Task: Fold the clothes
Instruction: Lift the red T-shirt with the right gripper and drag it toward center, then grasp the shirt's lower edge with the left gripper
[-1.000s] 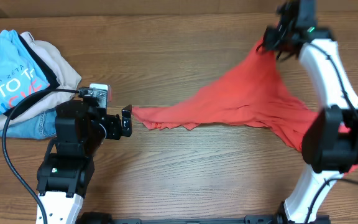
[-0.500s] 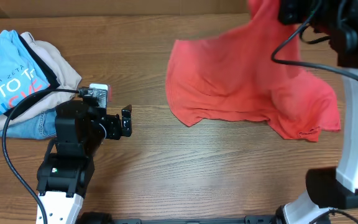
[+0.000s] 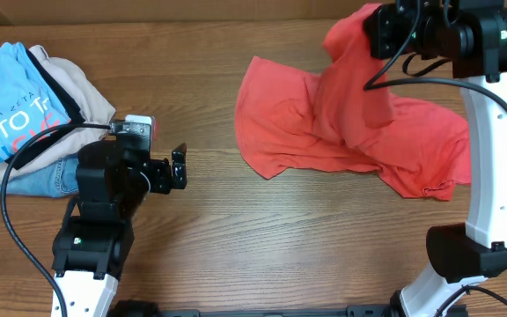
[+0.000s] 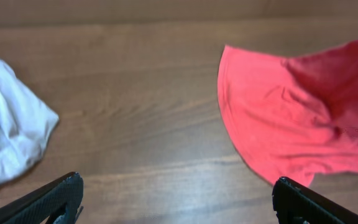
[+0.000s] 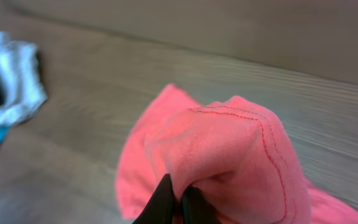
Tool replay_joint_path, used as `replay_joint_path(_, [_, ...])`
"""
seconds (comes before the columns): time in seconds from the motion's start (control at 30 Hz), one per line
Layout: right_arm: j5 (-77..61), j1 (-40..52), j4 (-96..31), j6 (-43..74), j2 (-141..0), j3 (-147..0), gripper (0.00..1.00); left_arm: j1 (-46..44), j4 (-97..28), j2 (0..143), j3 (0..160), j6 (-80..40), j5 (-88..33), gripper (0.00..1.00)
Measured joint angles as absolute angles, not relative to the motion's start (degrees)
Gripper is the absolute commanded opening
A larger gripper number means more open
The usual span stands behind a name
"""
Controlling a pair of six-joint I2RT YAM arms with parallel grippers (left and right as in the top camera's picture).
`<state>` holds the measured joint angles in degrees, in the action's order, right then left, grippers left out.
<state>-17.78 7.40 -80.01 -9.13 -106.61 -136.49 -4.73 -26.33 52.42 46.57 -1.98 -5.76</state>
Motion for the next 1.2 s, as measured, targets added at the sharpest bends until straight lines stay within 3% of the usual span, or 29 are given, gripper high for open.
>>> replay_joint_path(0.2, [-22.5, 12.2, -82.7, -13.2, -106.6, -136.5, 0.04, -4.7, -24.0, 52.4, 46.6, -2.0, -5.8, 1.0])
replay_joint_path(0.43, [-21.9, 26.7, -84.8, -14.7, -106.6, -136.5, 0.04, -4.7, -24.0, 52.4, 46.6, -2.0, -5.8, 1.0])
replay_joint_path(0.47, [-21.7, 29.7, -85.8, -15.0, -106.6, -136.5, 0.08, -4.7, -24.0, 52.4, 46.6, -2.0, -5.8, 1.0])
replay_joint_path(0.53, [-21.6, 32.5, -87.1, -15.4, -106.6, -136.5, 0.32, -4.7, -24.0, 52.4, 46.6, -2.0, -5.8, 1.0])
replay_joint_path(0.7, [-15.6, 37.8, -88.2, -16.6, -106.6, -136.5, 0.36, -4.7, -24.0, 52.4, 46.6, -2.0, -5.8, 1.0])
replay_joint_path(0.87, [-3.7, 36.2, -87.6, -12.3, -106.6, -136.5, 0.5, -4.7, -25.3, 52.4, 46.6, -2.0, -5.8, 1.0])
replay_joint_path(1.2, [5.8, 24.3, -87.6, -4.4, -106.6, -136.5, 0.56, -4.8, -35.9, 53.7, 46.7, -2.0, -8.4, 1.0])
